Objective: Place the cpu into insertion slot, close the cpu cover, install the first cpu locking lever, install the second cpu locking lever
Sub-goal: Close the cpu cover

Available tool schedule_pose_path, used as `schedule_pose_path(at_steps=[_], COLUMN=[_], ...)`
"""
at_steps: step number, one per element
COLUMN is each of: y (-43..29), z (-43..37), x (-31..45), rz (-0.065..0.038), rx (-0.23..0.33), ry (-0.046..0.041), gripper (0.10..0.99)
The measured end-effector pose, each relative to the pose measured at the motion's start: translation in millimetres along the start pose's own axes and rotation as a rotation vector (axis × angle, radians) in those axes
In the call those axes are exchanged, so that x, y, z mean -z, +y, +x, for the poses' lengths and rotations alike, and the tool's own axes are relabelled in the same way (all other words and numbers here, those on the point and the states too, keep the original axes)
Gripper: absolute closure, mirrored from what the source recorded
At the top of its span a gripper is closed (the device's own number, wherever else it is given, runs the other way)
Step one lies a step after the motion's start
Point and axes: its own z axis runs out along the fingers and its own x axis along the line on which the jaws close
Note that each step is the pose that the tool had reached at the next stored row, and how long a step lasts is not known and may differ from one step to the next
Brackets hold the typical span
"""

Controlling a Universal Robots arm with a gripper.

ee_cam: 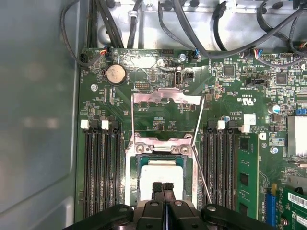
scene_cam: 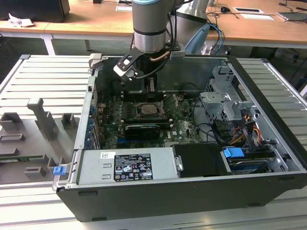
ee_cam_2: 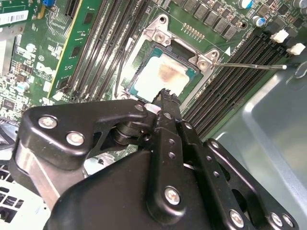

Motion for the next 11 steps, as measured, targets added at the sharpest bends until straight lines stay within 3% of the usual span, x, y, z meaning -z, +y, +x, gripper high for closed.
schedule_pose_path(at_steps=[7, 11], y=[1.1, 4.2], z=[1.1, 1.1], x=[11.1, 12.2], rz=[0.000, 0.001], rx=[0.000, 0.000], ry=[-0.0026, -0.0026], gripper=[0.980, 0.980])
